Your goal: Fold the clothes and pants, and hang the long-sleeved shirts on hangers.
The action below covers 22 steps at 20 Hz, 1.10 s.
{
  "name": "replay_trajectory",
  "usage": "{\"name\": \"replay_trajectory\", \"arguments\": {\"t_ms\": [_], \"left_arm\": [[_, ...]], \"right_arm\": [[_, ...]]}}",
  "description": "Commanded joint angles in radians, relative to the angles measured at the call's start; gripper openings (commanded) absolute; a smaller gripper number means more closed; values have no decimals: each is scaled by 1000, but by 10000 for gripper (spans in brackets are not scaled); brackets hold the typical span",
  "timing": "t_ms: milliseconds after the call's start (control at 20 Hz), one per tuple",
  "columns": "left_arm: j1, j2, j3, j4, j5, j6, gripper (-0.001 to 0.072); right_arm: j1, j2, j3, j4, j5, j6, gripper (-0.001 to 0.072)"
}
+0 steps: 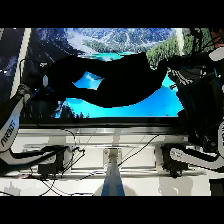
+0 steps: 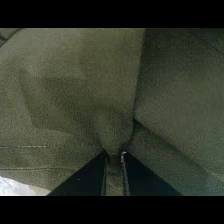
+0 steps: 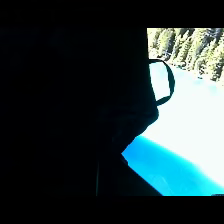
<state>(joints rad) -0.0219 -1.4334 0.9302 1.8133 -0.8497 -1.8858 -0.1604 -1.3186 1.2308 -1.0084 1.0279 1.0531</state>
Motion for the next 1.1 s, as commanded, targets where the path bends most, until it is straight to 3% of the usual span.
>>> {"name": "replay_trajectory", "arguments": {"t_ms": [0,400,650,1050], "left_arm": [[5,11,32,19,54,-52,11],[24,105,84,71,53,-32,10],[99,199,83,71,39,35,10],[123,151,82,32,-42,83,10]], "right_arm": [[0,0,0,-1,0,0,26],[0,0,0,-25,-1,0,26],[0,0,0,-25,-13,0,26],[0,0,0,-25,-29,0,26]]}}
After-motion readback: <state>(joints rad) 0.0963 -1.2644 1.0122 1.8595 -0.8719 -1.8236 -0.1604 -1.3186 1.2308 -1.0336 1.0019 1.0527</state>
